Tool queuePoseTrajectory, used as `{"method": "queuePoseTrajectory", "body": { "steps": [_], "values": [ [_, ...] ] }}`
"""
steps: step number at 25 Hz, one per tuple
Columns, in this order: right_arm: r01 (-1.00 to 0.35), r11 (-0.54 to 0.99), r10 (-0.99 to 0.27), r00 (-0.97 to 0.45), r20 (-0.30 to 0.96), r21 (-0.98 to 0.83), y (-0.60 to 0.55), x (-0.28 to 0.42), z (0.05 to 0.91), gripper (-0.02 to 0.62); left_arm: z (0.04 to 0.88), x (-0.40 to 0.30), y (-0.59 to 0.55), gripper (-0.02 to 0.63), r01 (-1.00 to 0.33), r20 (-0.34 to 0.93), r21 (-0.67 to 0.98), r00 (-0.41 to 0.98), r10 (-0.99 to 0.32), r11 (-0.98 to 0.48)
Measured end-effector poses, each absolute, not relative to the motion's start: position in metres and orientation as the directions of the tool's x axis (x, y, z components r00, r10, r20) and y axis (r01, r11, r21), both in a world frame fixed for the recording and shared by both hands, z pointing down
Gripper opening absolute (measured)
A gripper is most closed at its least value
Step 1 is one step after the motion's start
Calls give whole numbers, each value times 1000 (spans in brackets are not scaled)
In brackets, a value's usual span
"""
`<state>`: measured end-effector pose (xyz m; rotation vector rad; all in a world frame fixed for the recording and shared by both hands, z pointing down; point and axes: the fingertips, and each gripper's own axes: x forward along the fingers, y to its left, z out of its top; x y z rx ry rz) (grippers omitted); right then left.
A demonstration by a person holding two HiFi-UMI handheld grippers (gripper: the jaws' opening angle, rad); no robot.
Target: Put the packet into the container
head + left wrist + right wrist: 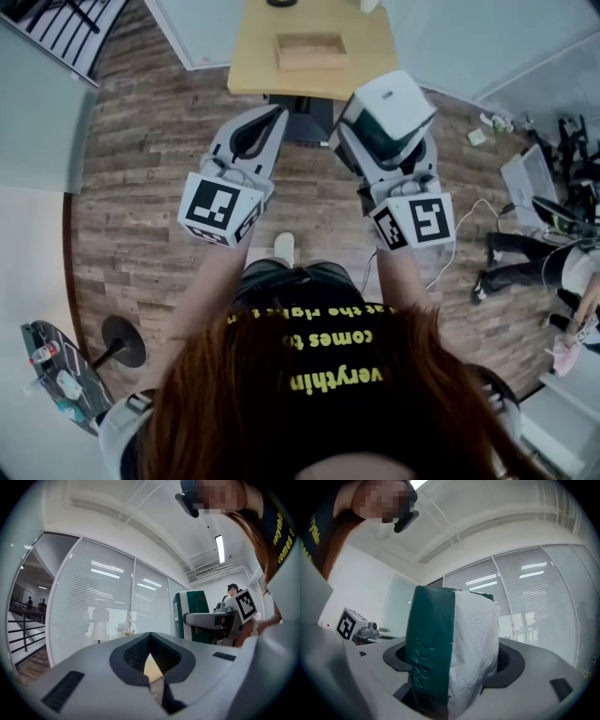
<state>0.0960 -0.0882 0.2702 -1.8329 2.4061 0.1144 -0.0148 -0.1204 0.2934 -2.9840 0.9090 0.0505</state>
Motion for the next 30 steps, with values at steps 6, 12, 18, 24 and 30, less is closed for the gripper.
{"method": "queuePoseTrajectory", "body": {
  "steps": [6, 12, 18, 24, 30],
  "values": [
    [-963, 269, -955, -268, -130, 6, -134, 96, 270, 413, 298, -11, -164, 0, -554, -39, -2, 832, -553, -833],
    [-963, 271, -955, -269, -121, 1, -171, 120, 275, 413, 303, 12, -202, 0, -557, -28, 9, 830, -557, -830],
    [-949, 316, -942, -313, -121, -6, -228, 157, 276, 413, 302, 51, -256, 0, -586, -33, 4, 810, -585, -811],
    [-927, 375, -920, -373, -118, 5, -283, 193, 273, 412, 291, 98, -311, 0, -619, -62, 8, 784, -618, -786],
    [-909, 415, -903, -415, -111, 30, -325, 212, 273, 413, 289, 114, -350, 0, -662, -55, 16, 748, -661, -750]
  ]
}}
